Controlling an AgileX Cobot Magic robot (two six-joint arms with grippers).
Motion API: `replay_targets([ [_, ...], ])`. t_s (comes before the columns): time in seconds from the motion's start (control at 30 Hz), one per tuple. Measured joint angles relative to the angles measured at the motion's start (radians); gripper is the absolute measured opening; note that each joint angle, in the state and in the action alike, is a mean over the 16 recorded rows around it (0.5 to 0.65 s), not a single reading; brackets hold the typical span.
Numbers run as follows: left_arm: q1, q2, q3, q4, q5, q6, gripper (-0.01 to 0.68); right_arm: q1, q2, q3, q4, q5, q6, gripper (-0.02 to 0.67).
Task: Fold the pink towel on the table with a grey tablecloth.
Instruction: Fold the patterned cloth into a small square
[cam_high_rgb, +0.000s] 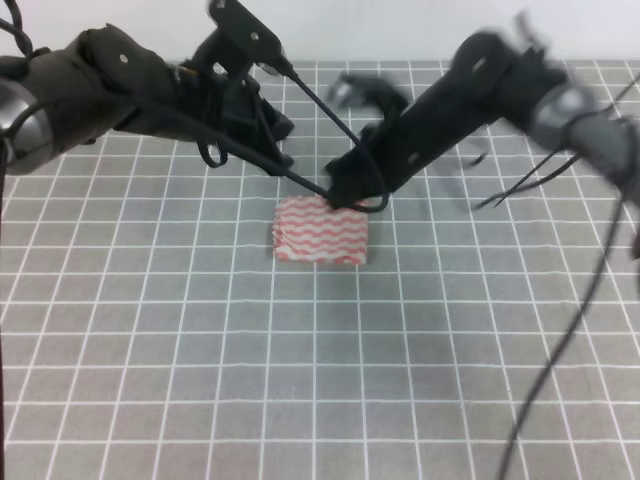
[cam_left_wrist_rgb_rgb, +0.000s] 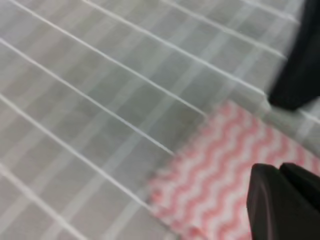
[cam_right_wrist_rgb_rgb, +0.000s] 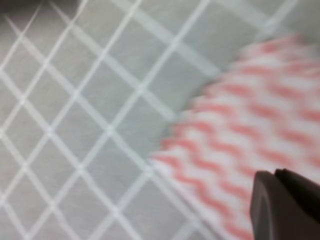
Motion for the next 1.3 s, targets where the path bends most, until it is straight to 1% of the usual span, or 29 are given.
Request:
replay_targets([
  [0.33, -0.001, 0.108, 0.000, 0.007, 0.118, -0.001, 0.005, -0.055, -0.015, 0.000, -0.069, 0.006, 0.017, -0.017],
  [0.57, -0.001, 0.182, 0.000, 0.025, 0.121, -0.003, 0.005, -0.059, 0.025, 0.001, -0.065, -0.007, 0.019, -0.017],
  [0.73, 0.000, 0.187, 0.000, 0.038, 0.100, -0.005, 0.005, -0.059, 0.033, -0.004, -0.060, -0.018, 0.018, -0.017],
  [0.97, 0.002, 0.096, 0.000, 0.049, 0.051, -0.029, 0.005, -0.061, -0.022, -0.037, -0.058, -0.029, 0.017, -0.016],
  [1.13, 0.008, -0.028, 0.006, 0.051, 0.026, -0.066, 0.004, -0.067, -0.107, -0.062, -0.058, -0.034, 0.012, -0.017],
  [1.3, 0.015, -0.181, 0.054, 0.054, 0.011, -0.123, 0.003, -0.073, -0.210, -0.078, -0.055, -0.034, 0.001, -0.017],
])
